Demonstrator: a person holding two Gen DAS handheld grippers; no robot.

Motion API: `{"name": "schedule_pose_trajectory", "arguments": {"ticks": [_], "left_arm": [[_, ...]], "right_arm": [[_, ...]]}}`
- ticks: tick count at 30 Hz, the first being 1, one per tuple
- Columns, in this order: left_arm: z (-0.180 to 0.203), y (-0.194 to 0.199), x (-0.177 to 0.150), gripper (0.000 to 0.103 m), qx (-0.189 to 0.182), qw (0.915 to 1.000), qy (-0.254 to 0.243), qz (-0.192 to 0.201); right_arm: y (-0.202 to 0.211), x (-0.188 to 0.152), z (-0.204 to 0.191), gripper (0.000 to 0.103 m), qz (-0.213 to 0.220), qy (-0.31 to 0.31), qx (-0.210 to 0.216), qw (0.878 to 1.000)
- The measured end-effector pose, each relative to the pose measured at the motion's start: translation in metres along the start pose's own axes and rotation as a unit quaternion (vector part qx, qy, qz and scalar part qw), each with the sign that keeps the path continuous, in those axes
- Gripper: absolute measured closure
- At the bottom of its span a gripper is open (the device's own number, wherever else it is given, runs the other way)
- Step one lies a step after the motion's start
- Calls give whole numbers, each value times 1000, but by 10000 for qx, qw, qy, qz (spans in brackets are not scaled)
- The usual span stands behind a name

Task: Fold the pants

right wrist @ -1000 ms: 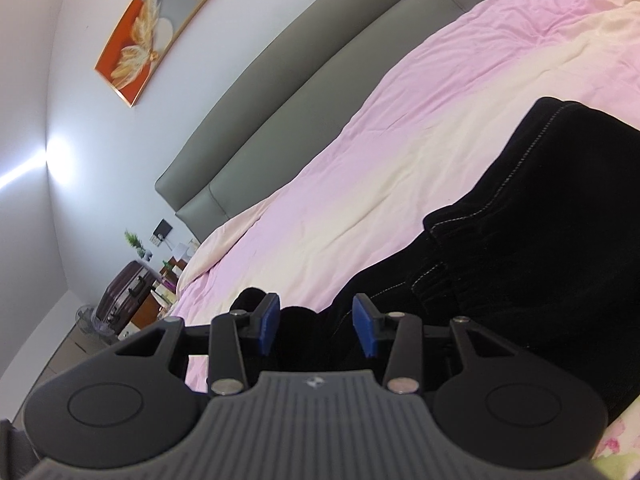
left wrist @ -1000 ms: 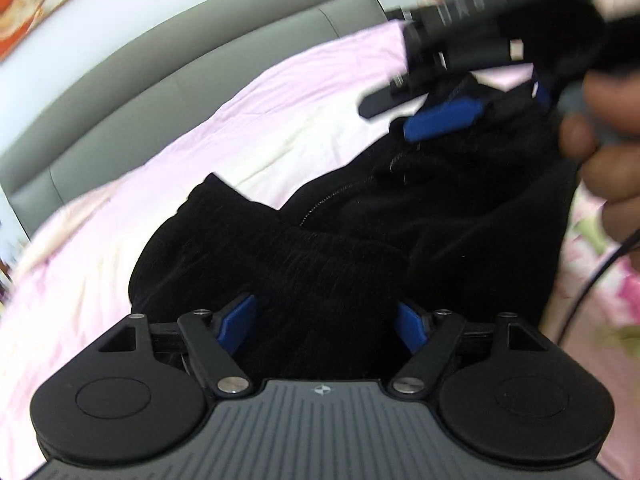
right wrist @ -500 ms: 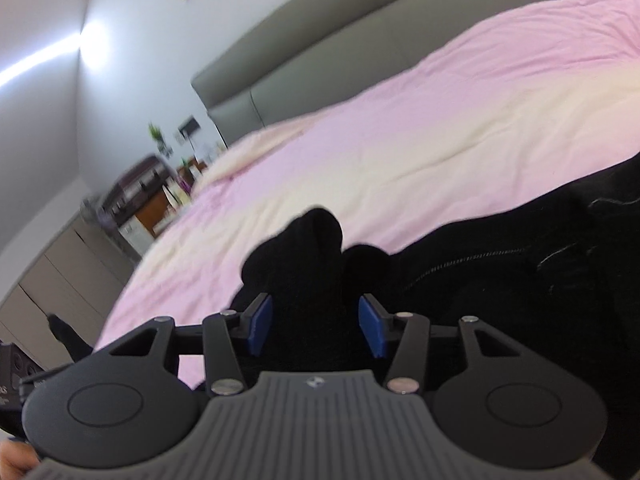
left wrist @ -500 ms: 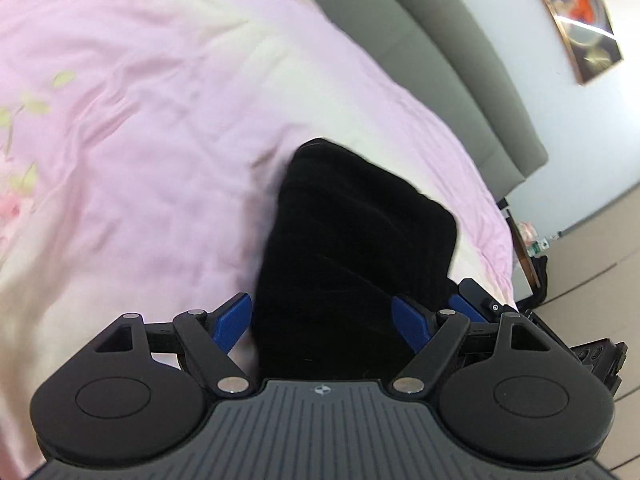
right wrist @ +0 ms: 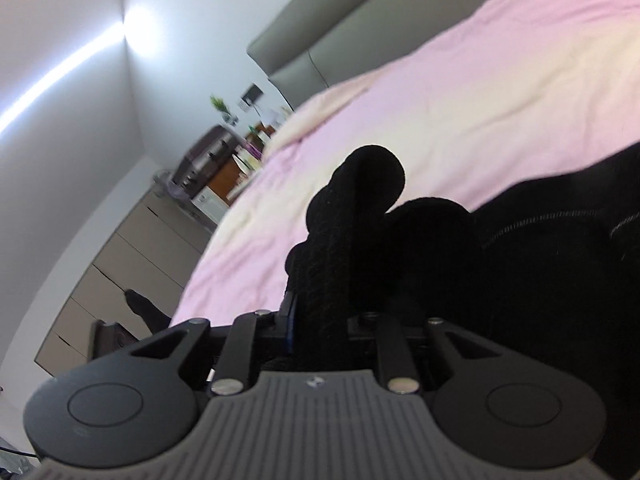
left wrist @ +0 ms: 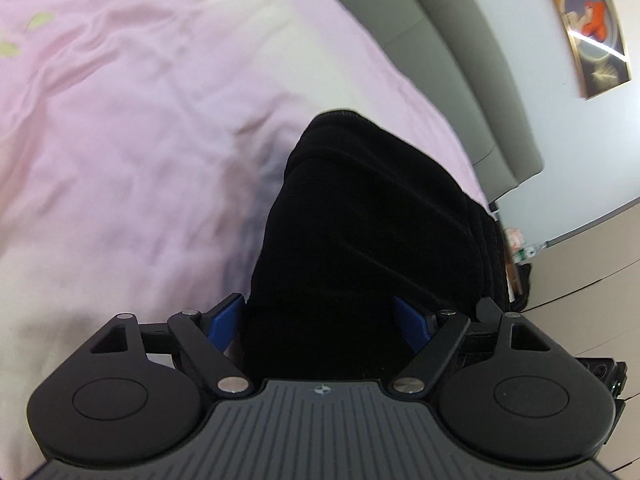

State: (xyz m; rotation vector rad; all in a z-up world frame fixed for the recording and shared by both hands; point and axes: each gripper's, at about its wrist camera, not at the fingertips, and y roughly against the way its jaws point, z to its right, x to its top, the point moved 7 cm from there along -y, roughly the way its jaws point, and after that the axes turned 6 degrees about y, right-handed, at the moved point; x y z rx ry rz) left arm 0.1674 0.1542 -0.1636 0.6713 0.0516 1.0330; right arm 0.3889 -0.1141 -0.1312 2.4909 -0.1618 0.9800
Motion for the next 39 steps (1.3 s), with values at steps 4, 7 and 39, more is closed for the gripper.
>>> {"name": "schedule_pose_trajectory", "arguments": {"ticks": [4, 7, 39], "left_arm": [[11, 3, -7, 11, -173, 9998, -111, 1], [5, -16, -15, 14, 182, 9993, -184, -269], [3, 18, -14, 67, -563, 9946, 741, -461]], "right_arm": [[20, 0, 20, 88, 117, -500, -53, 9987], [3, -22, 54, 87, -252, -746, -747, 9941], [-20, -55, 10, 71, -703, -788, 227, 9941]]}}
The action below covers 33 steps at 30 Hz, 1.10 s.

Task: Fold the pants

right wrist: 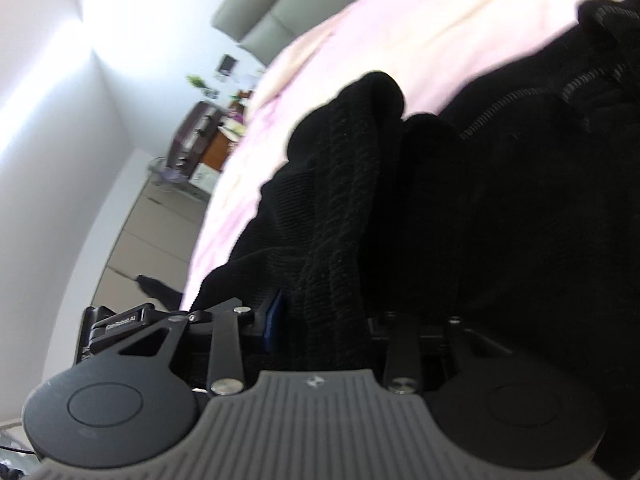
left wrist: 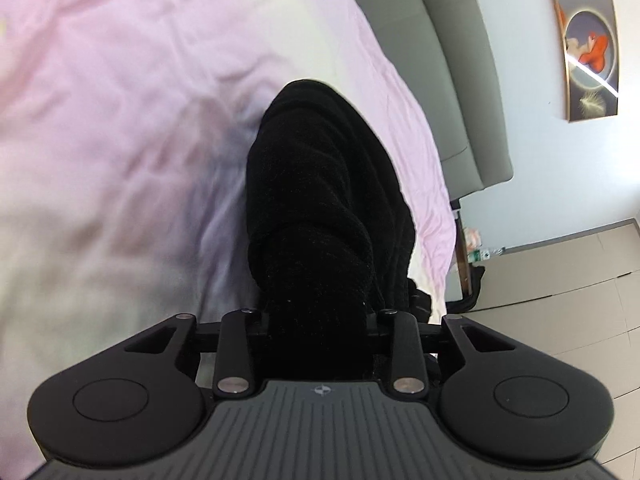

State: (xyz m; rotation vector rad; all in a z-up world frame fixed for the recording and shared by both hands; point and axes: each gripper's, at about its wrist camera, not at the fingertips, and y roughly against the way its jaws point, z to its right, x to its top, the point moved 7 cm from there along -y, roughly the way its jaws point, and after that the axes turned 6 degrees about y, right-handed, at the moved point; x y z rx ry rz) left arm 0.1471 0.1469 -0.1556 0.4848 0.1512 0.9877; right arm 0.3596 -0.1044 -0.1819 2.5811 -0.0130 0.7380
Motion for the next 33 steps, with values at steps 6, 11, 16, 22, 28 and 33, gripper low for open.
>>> {"name": "schedule_pose_trajectory", "arguments": {"ticks": [6, 11, 16, 22, 28, 33], "left_arm": [[1, 62, 18, 67, 144, 9985, -323, 406], [-65, 53, 11, 57, 1018, 9947, 114, -30], [-70, 41, 4, 31, 1247, 9918, -170, 235], [-45, 45, 6, 27, 953, 9952, -167, 132], [-42, 26, -4, 22, 1219, 9911, -525, 16], [-62, 14, -9, 25, 1612, 9866, -243, 89]], "right_arm": [[-31, -17, -53, 71, -123, 254, 586, 9979], [-71, -45, -48, 71, -692, 383, -80, 9968], [-76, -44, -27, 77, -491, -451, 77, 9977], [-44, -23, -47, 91, -166, -315, 567, 9978], [-31, -25, -29, 87, -154, -70, -250, 9995], [-54, -35, -16, 77, -412, 277, -919, 9945]]}}
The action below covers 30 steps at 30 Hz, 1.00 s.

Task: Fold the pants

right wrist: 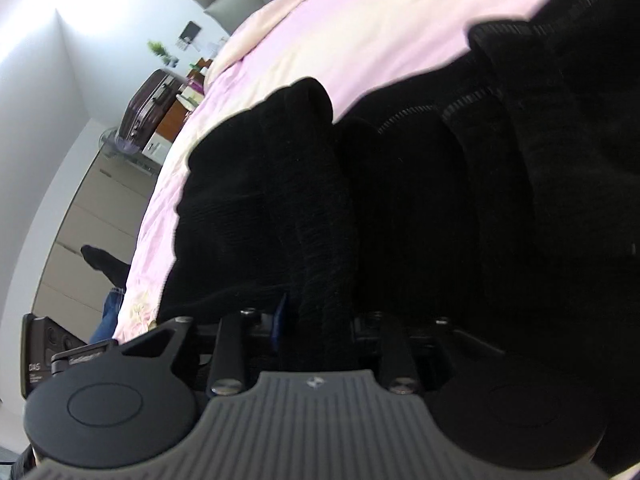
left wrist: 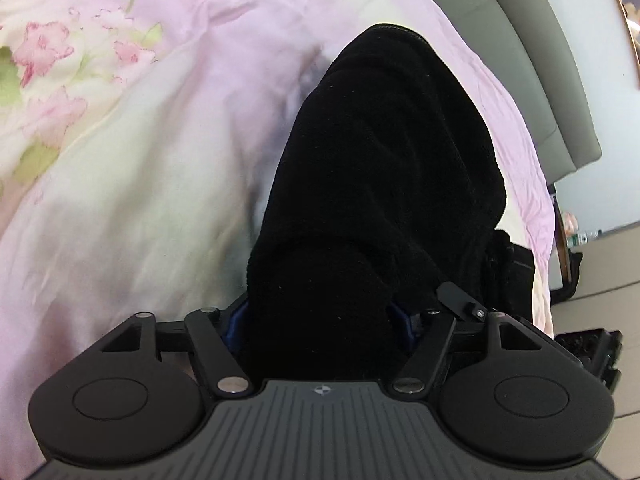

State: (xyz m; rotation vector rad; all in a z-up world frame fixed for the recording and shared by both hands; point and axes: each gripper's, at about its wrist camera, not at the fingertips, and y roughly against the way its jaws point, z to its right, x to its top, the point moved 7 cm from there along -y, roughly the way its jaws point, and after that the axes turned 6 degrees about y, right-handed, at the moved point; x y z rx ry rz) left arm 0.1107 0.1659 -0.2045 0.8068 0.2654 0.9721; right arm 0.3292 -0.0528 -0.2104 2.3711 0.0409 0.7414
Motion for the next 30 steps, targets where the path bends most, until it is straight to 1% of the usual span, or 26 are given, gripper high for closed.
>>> {"name": "schedule_pose_trajectory", "arguments": {"ticks": [1, 3, 5, 6, 7, 8, 9, 10, 11, 12, 13, 14, 15, 16, 17, 18, 20, 21, 22, 23, 24, 25, 26, 27, 28, 30], "left_arm": [[2, 1, 0, 25, 8, 10000, -30, -1], [7, 2, 0, 27, 60, 9999, -148, -15], [10, 3, 1, 27, 82, 9997, -218, -36], [10, 4, 0, 27, 72, 9997, -222, -40], [9, 5, 0, 27, 56, 9998, -197, -43], [8, 5, -1, 27, 40, 9998, -170, -37], [7, 6, -2, 27, 32, 9999, -166, -27], [6, 7, -3, 27, 31, 9998, -178, -17], [6, 7, -4, 27, 29, 9998, -188, -7], [6, 7, -6, 26, 25, 9998, -191, 5], [6, 9, -7, 26, 21, 9998, -192, 12], [5, 8, -8, 27, 60, 9998, -202, -15], [6, 9, -9, 29, 110, 9997, -230, -6], [6, 12, -10, 30, 97, 9996, -228, 97], [6, 18, -10, 30, 73, 9995, -208, 241], [8, 22, -11, 31, 65, 9991, -222, 358], [12, 31, -12, 32, 104, 9977, -368, 557], [14, 35, -12, 35, 130, 9968, -464, 632], [16, 40, -11, 35, 163, 9958, -576, 698], [17, 44, -11, 36, 191, 9949, -658, 741], [18, 48, -10, 36, 206, 9941, -719, 790], [19, 52, -9, 36, 213, 9931, -781, 843], [19, 55, -8, 36, 226, 9926, -819, 862], [18, 57, -7, 36, 238, 9925, -835, 855], [16, 57, -7, 36, 245, 9927, -834, 837], [15, 56, -8, 36, 244, 9934, -790, 796]], "right_arm": [[10, 1, -3, 69, 73, 201, -119, 9997], [27, 1, -10, 67, 334, 806, -526, 9948], [42, 3, -22, 68, 617, 1401, -1106, 9820], [49, 3, -32, 68, 786, 1676, -1308, 9740], [55, 1, -41, 68, 934, 1863, -1338, 9688], [58, -3, -52, 69, 1041, 2007, -1248, 9661], [56, -9, -65, 69, 1082, 2168, -1059, 9644], [58, -17, -72, 69, 1022, 2310, -861, 9637], [51, -26, -79, 70, 846, 2404, -728, 9642], [40, -34, -82, 71, 564, 2435, -765, 9652], [26, -38, -83, 72, 290, 2439, -969, 9645], [15, -44, -84, 72, 203, 2561, -1166, 9594], [9, -49, -88, 72, 163, 2824, -1303, 9503], [10, -50, -92, 72, 173, 3028, -1352, 9432], [13, -48, -96, 71, 239, 3066, -1321, 9423], [31, -42, -94, 72, 388, 2949, -1192, 9473], [62, -31, -87, 70, 865, 2565, -966, 9578], [74, -26, -82, 66, 1164, 2341, -1008, 9599], [96, -22, -65, 64, 1494, 2060, -1122, 9605], [113, -15, -53, 63, 1805, 1755, -1243, 9598], [129, -9, -40, 59, 2101, 1405, -1354, 9580], [146, 0, -21, 54, 2397, 951, -1466, 9550], [169, 1, -4, 52, 2621, 540, -1548, 9510], [196, 2, 18, 52, 2842, 92, -1635, 9447], [213, 1, 37, 51, 3017, -318, -1707, 9375], [238, -5, 69, 51, 3281, -956, -1818, 9221]]}}
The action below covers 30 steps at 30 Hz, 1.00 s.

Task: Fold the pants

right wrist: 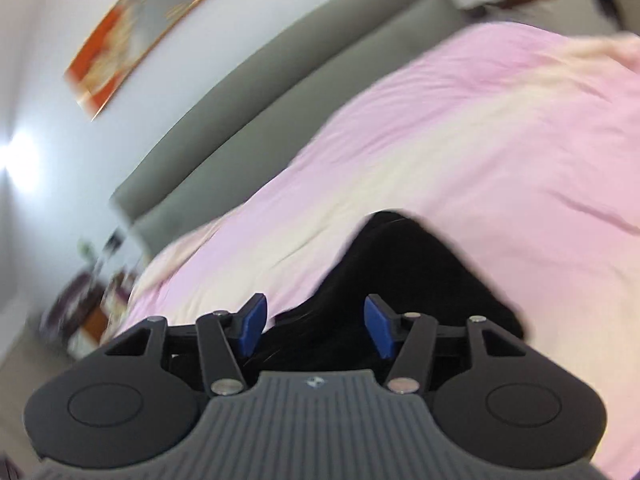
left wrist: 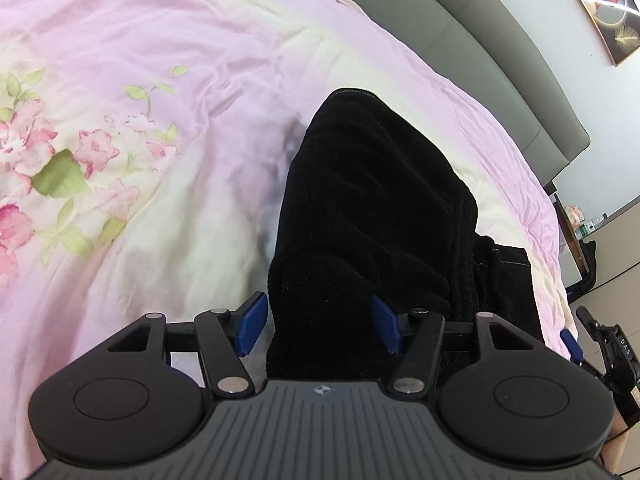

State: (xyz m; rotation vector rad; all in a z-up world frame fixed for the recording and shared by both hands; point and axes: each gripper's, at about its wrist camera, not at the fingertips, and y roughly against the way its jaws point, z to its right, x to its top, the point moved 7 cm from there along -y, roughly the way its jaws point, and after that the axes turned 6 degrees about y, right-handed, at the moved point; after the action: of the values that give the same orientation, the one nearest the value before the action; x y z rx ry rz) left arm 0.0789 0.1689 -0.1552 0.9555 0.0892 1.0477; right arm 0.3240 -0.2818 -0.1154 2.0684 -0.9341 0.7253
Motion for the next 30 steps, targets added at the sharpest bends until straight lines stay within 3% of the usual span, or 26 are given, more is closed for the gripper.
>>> {"name": "schedule_pose_trajectory", "arguments": {"ticks": [3, 6, 10, 17, 21, 24, 27, 29, 30], "left_arm": [[-3, -5, -2, 36, -120, 9997, 177, -81], [-5, -9, -6, 36, -212, 9991, 337, -164], [-3, -14, -9, 32, -178, 9990, 330, -222], [-5, -17, -11, 29, -177, 9986, 409, -297], [-6, -17, -11, 29, -193, 9984, 435, -320], [-6, -18, -11, 28, -198, 9982, 461, -317], [-7, -18, -13, 27, -219, 9978, 537, -328], [-8, -18, -14, 27, -233, 9975, 576, -334], [-8, -17, -15, 27, -240, 9973, 596, -342]], "right_arm": [[17, 13, 49, 50, 183, -540, -499, 9971], [8, 11, 70, 44, 48, -890, -751, 9932], [-28, -14, 80, 39, -484, -1184, -818, 9884], [-51, -33, 99, 30, -682, -1441, -956, 9826], [-56, -45, 114, 28, -776, -2025, -816, 9728], [-57, -52, 117, 27, -780, -2305, -685, 9675], [-66, -57, 109, 27, -956, -2188, -502, 9698], [-72, -57, 105, 33, -996, -2014, -538, 9730], [-73, -57, 106, 41, -969, -2007, -592, 9730]]}}
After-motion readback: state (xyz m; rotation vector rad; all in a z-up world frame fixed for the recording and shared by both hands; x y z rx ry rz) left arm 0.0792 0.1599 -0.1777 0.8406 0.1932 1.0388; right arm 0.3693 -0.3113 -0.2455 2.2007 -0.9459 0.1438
